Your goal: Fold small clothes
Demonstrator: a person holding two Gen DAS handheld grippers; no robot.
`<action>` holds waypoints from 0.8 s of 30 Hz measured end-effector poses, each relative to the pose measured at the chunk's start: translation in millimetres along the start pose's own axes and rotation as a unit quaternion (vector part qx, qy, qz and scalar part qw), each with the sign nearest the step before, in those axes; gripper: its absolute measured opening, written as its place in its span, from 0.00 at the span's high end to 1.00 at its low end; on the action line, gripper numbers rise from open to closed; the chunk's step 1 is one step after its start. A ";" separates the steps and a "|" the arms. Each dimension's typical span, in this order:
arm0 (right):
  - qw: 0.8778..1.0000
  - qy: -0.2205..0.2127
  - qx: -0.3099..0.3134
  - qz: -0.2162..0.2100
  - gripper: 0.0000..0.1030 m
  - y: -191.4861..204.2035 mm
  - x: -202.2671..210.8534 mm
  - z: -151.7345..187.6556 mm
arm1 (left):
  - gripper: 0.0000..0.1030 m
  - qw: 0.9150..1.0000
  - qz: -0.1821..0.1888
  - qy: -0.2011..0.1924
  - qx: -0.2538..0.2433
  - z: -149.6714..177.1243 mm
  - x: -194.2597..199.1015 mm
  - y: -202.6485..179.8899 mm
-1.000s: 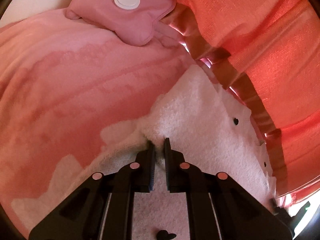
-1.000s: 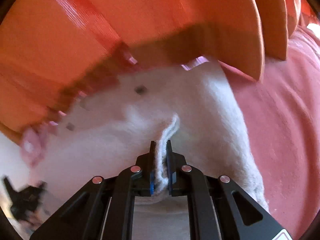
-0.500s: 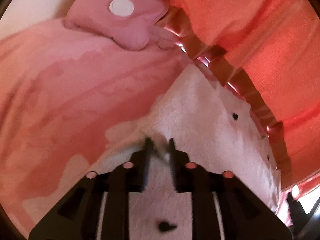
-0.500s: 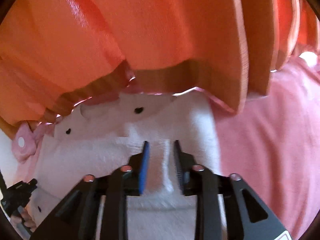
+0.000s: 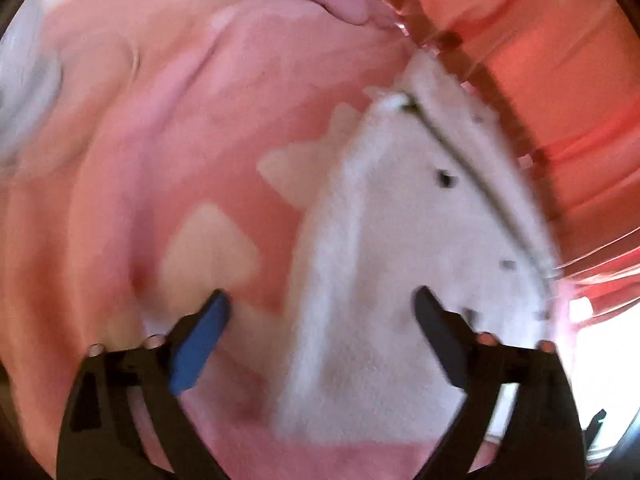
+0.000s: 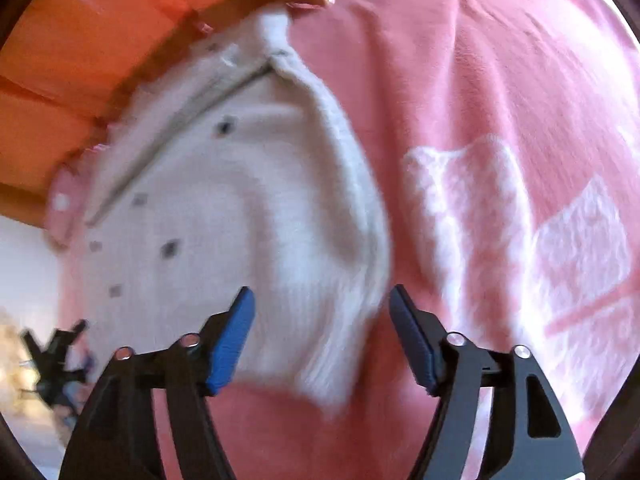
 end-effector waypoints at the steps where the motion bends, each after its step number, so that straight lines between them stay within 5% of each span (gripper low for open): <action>1: 1.000 0.009 0.002 0.008 0.19 1.4 -3.9 5.1 | 0.06 1.000 0.018 0.014 0.007 5.4 -0.8 3.1; 7: 0.998 0.007 0.004 0.066 0.17 11.6 -26.5 19.7 | 0.07 0.998 -0.019 0.009 -0.056 29.4 -3.9 -10.9; 10: 0.997 -0.004 0.012 0.076 0.24 19.8 -37.1 20.0 | 0.22 0.995 -0.043 0.004 -0.085 36.1 -4.0 -19.6; 12: 0.995 -0.017 0.032 0.092 0.69 31.5 -42.3 17.8 | 0.59 0.993 -0.057 0.003 -0.100 38.4 -3.8 -23.0; 13: 0.995 -0.024 0.038 0.092 0.82 34.4 -41.6 16.6 | 0.70 0.994 -0.048 0.012 -0.102 37.6 -3.8 -23.7; 14: 0.996 -0.035 0.034 0.081 0.88 30.1 -35.1 13.5 | 0.93 0.994 -0.033 0.020 -0.099 36.3 -1.7 -23.5; 17: 0.996 -0.074 0.030 0.026 0.93 29.8 -6.0 16.8 | 0.93 0.994 -0.012 -0.001 -0.106 36.7 26.4 -27.5; 24: 0.987 -0.126 0.096 0.025 0.96 18.9 71.3 68.9 | 0.94 0.985 0.009 -0.038 -0.170 75.6 104.3 -32.2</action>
Point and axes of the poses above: each gripper's, at about its wrist camera, not at the fingertips, and x roughly against the way its jaws point, y to its left, z to its underside, the point moved 1 cm from there along -x, roughly the way its jaws point, and after that the axes turned 6 degrees about y, right-handed, at the moved point
